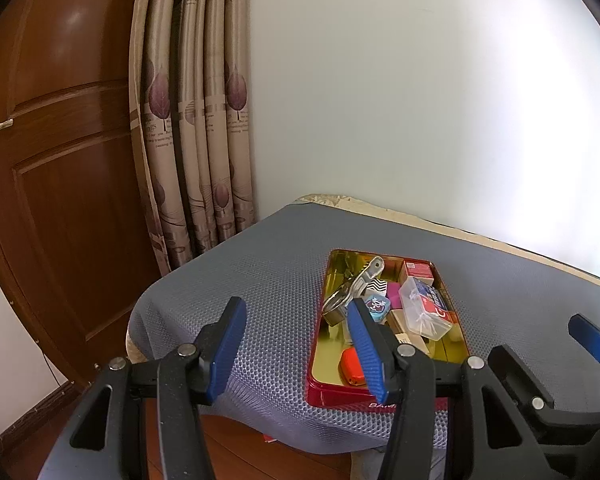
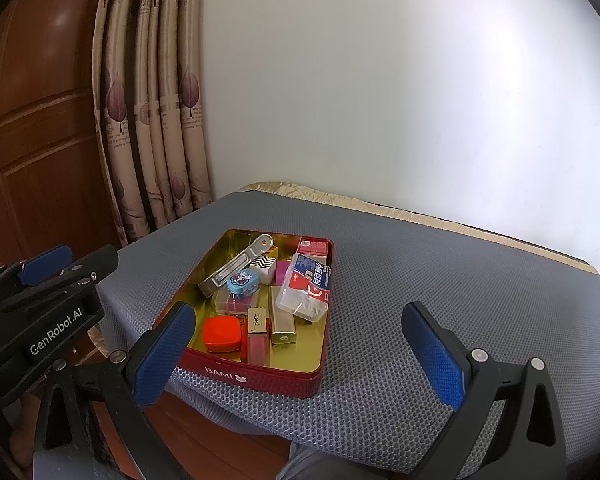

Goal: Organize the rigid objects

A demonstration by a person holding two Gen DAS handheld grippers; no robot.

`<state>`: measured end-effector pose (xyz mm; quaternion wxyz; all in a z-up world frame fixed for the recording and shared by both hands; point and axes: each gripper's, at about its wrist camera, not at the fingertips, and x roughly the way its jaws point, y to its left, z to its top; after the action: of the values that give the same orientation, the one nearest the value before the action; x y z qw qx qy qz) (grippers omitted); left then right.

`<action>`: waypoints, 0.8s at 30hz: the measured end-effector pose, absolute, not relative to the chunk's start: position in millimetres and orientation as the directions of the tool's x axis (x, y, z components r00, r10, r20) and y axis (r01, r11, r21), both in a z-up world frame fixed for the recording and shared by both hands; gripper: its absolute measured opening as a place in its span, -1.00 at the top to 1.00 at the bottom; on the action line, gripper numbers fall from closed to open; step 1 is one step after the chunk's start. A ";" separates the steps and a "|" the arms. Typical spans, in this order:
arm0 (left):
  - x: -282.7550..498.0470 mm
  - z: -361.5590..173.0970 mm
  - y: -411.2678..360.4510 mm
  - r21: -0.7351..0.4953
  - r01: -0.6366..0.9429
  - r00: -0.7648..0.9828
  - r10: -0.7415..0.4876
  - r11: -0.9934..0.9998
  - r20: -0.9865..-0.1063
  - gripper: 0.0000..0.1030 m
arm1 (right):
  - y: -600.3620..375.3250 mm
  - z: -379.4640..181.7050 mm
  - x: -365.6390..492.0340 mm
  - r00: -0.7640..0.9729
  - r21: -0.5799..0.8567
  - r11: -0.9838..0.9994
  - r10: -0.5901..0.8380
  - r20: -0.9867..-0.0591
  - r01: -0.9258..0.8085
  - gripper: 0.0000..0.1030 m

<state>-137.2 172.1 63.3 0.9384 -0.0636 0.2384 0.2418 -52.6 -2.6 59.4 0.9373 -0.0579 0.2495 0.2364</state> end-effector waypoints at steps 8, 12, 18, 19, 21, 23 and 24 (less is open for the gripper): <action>-139.2 63.5 167.4 0.011 -0.481 0.772 0.430 0.877 -0.468 -0.04 | -2.1 59.8 -52.2 0.763 0.009 0.881 0.414 -0.496 -0.473 -0.99; -139.2 63.1 168.0 0.008 -0.483 0.771 0.429 0.876 -0.471 -0.04 | -2.1 59.8 -52.2 0.763 0.008 0.881 0.414 -0.496 -0.473 -0.99; -138.1 63.5 169.9 0.003 -0.484 0.769 0.426 0.875 -0.477 -0.04 | -2.0 59.6 -51.9 0.761 0.010 0.881 0.414 -0.499 -0.473 -0.99; -137.8 63.4 170.1 0.007 -0.484 0.768 0.428 0.875 -0.476 -0.05 | -2.1 59.7 -51.9 0.760 0.012 0.881 0.415 -0.501 -0.474 -0.99; -137.7 63.0 169.5 0.009 -0.483 0.766 0.428 0.875 -0.479 -0.04 | -1.9 60.0 -52.0 0.760 0.011 0.881 0.415 -0.500 -0.473 -0.99; -137.2 62.7 169.1 0.010 -0.483 0.765 0.427 0.876 -0.482 -0.04 | -2.1 59.9 -52.0 0.760 0.010 0.880 0.416 -0.500 -0.475 -0.99; -137.8 63.0 168.7 0.010 -0.483 0.765 0.428 0.876 -0.481 -0.04 | -2.1 59.9 -52.1 0.760 0.010 0.879 0.417 -0.499 -0.476 -0.99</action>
<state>-137.8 168.7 63.0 0.9378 -0.0570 0.2417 0.2429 -52.1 -2.1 59.9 0.9361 -0.0589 0.2518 0.2383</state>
